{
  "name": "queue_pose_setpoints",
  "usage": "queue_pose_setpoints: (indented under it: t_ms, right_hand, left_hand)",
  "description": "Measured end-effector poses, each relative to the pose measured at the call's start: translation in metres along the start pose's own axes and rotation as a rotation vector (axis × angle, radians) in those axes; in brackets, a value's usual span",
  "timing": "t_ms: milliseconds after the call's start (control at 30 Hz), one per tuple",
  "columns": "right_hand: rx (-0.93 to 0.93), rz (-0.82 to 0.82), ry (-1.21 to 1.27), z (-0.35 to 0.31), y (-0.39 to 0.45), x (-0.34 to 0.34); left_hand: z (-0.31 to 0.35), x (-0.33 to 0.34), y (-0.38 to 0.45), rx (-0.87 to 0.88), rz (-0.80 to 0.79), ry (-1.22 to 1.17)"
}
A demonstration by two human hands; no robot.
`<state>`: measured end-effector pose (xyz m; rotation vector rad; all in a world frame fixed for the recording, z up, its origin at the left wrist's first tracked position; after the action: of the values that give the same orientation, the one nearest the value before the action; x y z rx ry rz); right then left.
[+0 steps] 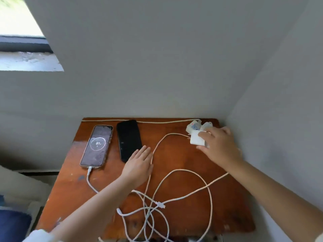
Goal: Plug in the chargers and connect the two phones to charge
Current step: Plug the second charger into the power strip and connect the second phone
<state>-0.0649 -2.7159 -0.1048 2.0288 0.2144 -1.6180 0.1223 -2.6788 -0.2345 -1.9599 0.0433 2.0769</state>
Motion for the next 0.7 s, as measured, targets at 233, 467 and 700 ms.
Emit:
queue_pose_setpoints:
  t_ms: [233, 467, 700]
  right_hand:
    - [0.227, -0.060, -0.227, 0.085, -0.051, -0.005]
    - [0.147, -0.338, -0.291, 0.108, -0.035, 0.031]
    - [0.030, -0.501, -0.342, 0.115, -0.012, 0.060]
  left_hand:
    - [0.072, 0.008, 0.055, 0.205, -0.079, 0.100]
    - [0.082, 0.036, 0.067, 0.253, -0.169, 0.134]
    - [0.077, 0.041, 0.074, 0.277, -0.121, 0.077]
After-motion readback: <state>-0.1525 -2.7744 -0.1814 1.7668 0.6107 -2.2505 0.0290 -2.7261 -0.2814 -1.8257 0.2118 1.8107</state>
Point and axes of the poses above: each hand's wrist, its own y-axis towards the middle knuckle, its own x-axis out of the palm, z = x × y, the point moved 8 cm from there along y, towards the middle knuckle, and after that the axes turned 9 degrees about y, right-handed, at the moved point
